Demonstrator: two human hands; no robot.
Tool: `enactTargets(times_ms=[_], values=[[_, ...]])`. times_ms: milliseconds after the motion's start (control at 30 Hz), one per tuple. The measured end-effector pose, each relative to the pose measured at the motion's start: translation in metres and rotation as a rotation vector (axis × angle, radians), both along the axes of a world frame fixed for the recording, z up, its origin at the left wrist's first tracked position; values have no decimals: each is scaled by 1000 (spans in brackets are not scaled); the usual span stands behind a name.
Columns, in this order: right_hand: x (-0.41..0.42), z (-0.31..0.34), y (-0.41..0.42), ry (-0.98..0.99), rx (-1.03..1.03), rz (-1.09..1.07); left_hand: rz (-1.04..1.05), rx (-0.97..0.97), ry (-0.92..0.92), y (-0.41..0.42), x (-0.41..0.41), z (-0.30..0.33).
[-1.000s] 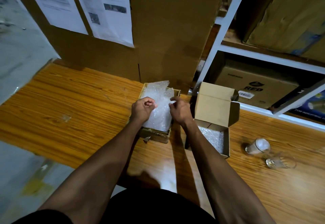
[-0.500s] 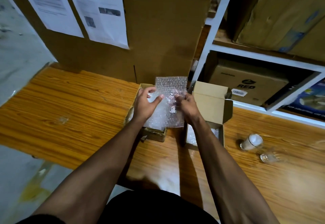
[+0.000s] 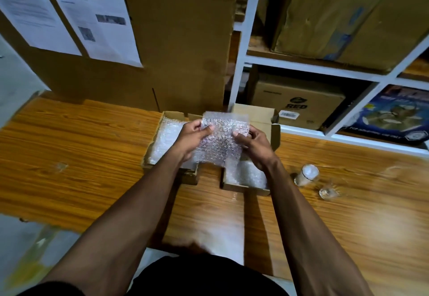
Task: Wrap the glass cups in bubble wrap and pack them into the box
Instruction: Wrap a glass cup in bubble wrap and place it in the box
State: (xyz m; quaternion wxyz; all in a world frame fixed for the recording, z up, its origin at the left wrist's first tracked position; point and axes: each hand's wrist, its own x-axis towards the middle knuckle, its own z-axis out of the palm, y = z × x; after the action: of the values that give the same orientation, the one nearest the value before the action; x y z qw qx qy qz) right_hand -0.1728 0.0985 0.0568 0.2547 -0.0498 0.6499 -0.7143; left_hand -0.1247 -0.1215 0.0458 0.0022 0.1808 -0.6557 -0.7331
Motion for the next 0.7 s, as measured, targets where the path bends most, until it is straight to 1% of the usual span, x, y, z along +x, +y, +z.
enactTargets(times_ms=[100, 200, 267, 333, 433, 533, 600, 700], values=[[-3, -5, 15, 21, 67, -75, -73, 22, -6, 15, -1, 5], [-4, -4, 32, -12, 16, -93, -159, -20, -26, 27, -2, 8], [-3, 0, 43, -28, -4, -49, -153, -56, -19, 33, -2, 9], [-5, 1, 54, -15, -6, -13, -119, -45, -1, 38, -4, 10], [-6, 5, 64, 1, -40, -14, -104, -36, 29, 46, -4, 14], [-9, 5, 70, 8, -27, -19, -79, -9, 38, 55, -4, 19], [-10, 6, 74, -11, -26, -40, -101, -37, 42, 56, -5, 19], [-12, 11, 80, -20, -81, -137, -168, -79, 28, 55, -6, 23]])
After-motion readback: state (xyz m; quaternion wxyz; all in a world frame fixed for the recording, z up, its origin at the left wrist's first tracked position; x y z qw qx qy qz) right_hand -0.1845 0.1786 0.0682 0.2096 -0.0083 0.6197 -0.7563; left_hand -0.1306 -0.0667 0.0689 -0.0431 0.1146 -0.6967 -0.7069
